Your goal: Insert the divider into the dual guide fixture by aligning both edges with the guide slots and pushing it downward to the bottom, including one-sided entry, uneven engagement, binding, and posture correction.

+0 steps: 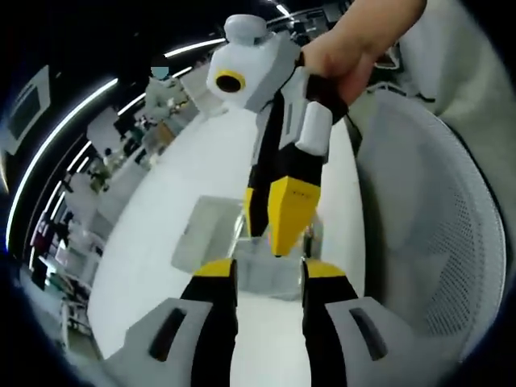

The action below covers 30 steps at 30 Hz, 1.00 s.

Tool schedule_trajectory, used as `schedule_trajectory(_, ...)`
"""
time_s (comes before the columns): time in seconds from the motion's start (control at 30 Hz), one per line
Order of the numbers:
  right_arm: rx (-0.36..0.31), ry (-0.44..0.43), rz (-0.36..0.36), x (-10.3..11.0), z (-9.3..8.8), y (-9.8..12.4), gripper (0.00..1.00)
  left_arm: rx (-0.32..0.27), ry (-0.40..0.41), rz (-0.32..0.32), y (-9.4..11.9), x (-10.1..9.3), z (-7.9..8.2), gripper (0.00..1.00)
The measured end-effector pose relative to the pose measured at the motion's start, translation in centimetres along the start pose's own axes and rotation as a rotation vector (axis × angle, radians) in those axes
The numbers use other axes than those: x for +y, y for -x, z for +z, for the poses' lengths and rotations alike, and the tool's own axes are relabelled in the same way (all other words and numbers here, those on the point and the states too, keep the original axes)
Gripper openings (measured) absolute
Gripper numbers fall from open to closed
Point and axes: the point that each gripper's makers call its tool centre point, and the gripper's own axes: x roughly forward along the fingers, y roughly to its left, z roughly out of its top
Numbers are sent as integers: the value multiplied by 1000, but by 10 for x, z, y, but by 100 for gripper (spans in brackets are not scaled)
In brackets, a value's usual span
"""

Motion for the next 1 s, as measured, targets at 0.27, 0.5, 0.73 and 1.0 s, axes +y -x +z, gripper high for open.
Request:
schedule_trajectory(0.27,19,-46,-9,-3,-3,2,16,-7,-38,19,-1,1,3,28)
schedule_trajectory(0.5,13,-93,1,-3,-2,3,12,-10,-61,25,-2,-1,7,28)
schedule_trajectory(0.73,25,-124,3,-5,-5,2,5,-18,-70,36,-3,1,11,28)
schedule_trajectory(1.0,20,-172,21,-2,-5,2,0,-22,-79,42,-4,2,12,28)
